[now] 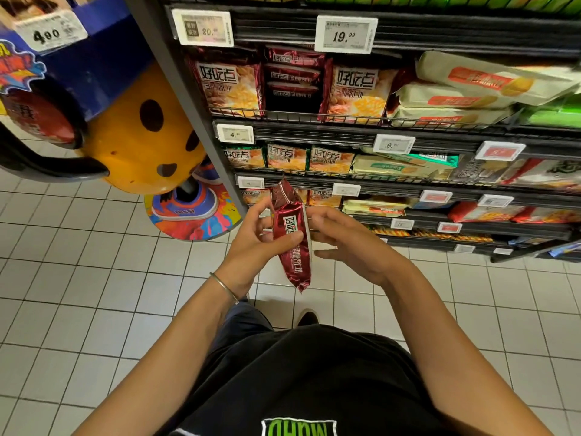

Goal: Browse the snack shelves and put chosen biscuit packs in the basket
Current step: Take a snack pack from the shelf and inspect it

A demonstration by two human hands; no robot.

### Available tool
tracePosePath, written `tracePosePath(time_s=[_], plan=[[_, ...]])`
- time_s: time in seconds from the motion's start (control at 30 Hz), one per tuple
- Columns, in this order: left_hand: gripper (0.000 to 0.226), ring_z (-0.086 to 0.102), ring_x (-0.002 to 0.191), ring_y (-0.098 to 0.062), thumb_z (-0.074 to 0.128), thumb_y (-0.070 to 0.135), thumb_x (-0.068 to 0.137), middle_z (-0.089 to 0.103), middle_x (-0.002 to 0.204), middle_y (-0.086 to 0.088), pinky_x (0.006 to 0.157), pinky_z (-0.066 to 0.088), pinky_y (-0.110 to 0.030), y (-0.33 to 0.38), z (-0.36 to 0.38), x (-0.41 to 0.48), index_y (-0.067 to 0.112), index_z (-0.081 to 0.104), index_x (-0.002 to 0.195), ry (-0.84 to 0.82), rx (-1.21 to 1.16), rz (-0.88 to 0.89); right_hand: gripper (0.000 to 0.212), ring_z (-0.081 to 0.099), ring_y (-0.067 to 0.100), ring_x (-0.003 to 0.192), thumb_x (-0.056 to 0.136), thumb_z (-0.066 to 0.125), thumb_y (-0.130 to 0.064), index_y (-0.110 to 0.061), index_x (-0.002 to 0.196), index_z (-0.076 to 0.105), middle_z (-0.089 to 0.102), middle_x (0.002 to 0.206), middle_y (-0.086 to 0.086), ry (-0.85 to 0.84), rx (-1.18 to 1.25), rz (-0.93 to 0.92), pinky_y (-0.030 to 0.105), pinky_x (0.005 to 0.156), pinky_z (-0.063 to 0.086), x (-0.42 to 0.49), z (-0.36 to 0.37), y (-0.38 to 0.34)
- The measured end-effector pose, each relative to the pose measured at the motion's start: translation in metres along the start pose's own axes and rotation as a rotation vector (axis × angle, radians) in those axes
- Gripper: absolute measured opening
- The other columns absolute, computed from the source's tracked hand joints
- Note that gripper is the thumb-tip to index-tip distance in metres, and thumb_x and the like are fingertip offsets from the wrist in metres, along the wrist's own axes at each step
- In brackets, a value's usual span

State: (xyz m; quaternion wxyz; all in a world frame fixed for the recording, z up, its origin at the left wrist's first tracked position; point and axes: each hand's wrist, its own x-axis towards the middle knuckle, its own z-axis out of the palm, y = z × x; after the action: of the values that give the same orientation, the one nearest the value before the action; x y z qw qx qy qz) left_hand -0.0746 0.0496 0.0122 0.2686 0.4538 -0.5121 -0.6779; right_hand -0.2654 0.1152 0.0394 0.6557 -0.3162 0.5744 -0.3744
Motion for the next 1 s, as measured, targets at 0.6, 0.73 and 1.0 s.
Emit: tracePosePath(time_s=[0.6, 0.73, 1.0], plan=[[0.136, 0.037, 0.132, -0.001, 0.085, 0.069, 0.051, 0.036, 0.142, 0.005, 0.111, 0.042, -0.027, -0.013, -0.002, 0.005, 0.038, 0.013, 0.162, 0.052, 0.629, 0.225, 0.025, 0.055, 0.015, 0.071, 0.106, 0.058, -0.021, -0.013, 0.083, 0.05, 0.055, 0.077, 0.006, 0.181, -0.156, -0.244, 0.03, 0.065, 0.05, 0.011, 0.003, -0.002], [0.15, 0.017, 0.147, -0.005, 0.087, 0.07, 0.049, 0.013, 0.162, -0.002, 0.118, 0.024, -0.026, -0.013, 0.006, 0.006, 0.031, -0.003, 0.162, 0.158, 0.617, 0.195, 0.026, 0.065, 0.012, 0.08, 0.107, 0.054, -0.018, -0.009, 0.083, 0.05, 0.064, 0.083, -0.008, 0.232, -0.143, -0.301, 0.037, 0.072, 0.058, 0.01, 0.002, -0.005], [0.065, 0.061, 0.128, -0.031, 0.063, 0.033, 0.094, 0.059, 0.145, -0.013, 0.107, 0.05, -0.054, 0.002, -0.002, -0.011, 0.016, 0.041, 0.152, 0.059, -0.399, -0.109, 0.027, 0.068, 0.014, 0.071, 0.102, 0.057, -0.017, -0.022, 0.075, 0.057, 0.066, 0.077, 0.0, 0.207, 0.235, -0.236, 0.039, 0.068, 0.061, 0.009, -0.015, 0.0]])
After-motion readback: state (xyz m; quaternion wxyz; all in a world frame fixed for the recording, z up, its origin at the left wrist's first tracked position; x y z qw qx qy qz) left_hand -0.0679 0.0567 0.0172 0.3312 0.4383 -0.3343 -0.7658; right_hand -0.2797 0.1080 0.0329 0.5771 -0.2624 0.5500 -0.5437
